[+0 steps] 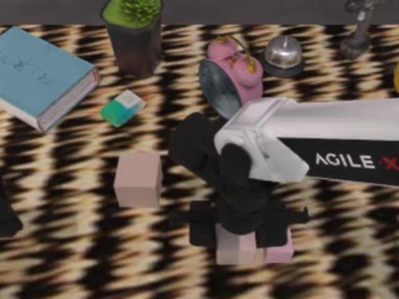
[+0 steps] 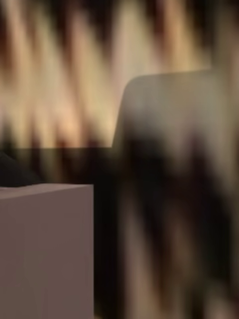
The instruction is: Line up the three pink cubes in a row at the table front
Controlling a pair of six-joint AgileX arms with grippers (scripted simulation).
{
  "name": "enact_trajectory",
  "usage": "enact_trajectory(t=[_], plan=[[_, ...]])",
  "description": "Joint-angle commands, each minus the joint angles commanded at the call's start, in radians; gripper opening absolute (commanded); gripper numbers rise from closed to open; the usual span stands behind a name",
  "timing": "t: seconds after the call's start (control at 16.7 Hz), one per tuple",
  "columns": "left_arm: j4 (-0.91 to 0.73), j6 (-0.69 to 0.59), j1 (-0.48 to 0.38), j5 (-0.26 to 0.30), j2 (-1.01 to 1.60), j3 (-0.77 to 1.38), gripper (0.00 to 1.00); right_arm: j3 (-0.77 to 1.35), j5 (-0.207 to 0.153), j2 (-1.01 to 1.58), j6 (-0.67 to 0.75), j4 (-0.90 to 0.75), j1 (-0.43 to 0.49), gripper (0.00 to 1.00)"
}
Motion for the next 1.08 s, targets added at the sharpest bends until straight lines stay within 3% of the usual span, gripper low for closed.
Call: enact_trajectory(t=[0.3,1.08], plan=[[0.000,0.000,0.000,0.000,0.000,0.000,1.00,-0.019,0.001,0.010,0.001,0.023,0.001,0.00],[0.000,0.000,0.000,0.000,0.000,0.000,1.00,-0.019,0.001,0.010,0.001,0.023,0.001,0.98]])
